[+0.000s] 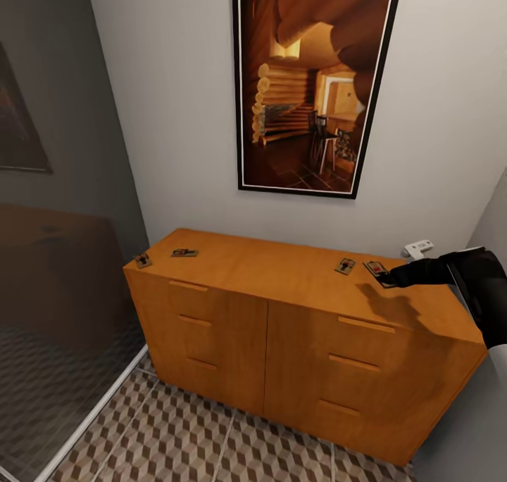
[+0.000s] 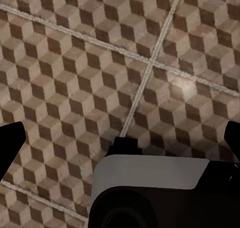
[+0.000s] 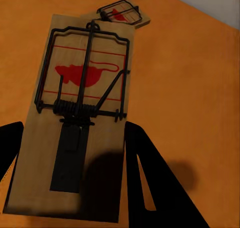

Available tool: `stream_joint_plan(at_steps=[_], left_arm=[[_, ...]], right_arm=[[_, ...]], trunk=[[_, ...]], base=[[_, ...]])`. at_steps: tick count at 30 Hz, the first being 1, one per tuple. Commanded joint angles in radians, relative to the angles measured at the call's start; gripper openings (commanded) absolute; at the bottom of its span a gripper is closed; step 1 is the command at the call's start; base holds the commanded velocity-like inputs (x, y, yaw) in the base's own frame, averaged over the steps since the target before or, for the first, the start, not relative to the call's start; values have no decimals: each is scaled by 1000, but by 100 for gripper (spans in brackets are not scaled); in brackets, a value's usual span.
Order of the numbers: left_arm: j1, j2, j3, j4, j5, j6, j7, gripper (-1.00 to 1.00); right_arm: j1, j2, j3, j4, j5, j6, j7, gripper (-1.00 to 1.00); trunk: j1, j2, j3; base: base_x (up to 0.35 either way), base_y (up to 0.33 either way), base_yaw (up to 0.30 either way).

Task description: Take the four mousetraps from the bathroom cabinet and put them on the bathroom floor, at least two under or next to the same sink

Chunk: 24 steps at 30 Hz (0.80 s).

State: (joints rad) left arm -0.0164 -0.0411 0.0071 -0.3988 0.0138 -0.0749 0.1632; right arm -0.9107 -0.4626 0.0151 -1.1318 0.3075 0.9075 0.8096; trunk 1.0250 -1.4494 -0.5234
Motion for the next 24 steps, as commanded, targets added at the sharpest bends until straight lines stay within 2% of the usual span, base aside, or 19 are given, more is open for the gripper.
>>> stream_joint_plan(at_steps=[1,20,24], left_arm=[[0,0,1,0,2,-3,2,100],[0,0,1,0,2,-3,2,100],[0,0,1,0,2,-3,2,100]], right_arm=[[-1,-1,1,-4,7,7,9,-100],[0,-1,5,-10,8,10,7,-100],[0,-1,5,-9,26,10,7,-100]], trunk=[[0,-1,0],[0,-1,3],[0,-1,3]], base=[[0,0,0],[0,0,0],[0,202,0]])
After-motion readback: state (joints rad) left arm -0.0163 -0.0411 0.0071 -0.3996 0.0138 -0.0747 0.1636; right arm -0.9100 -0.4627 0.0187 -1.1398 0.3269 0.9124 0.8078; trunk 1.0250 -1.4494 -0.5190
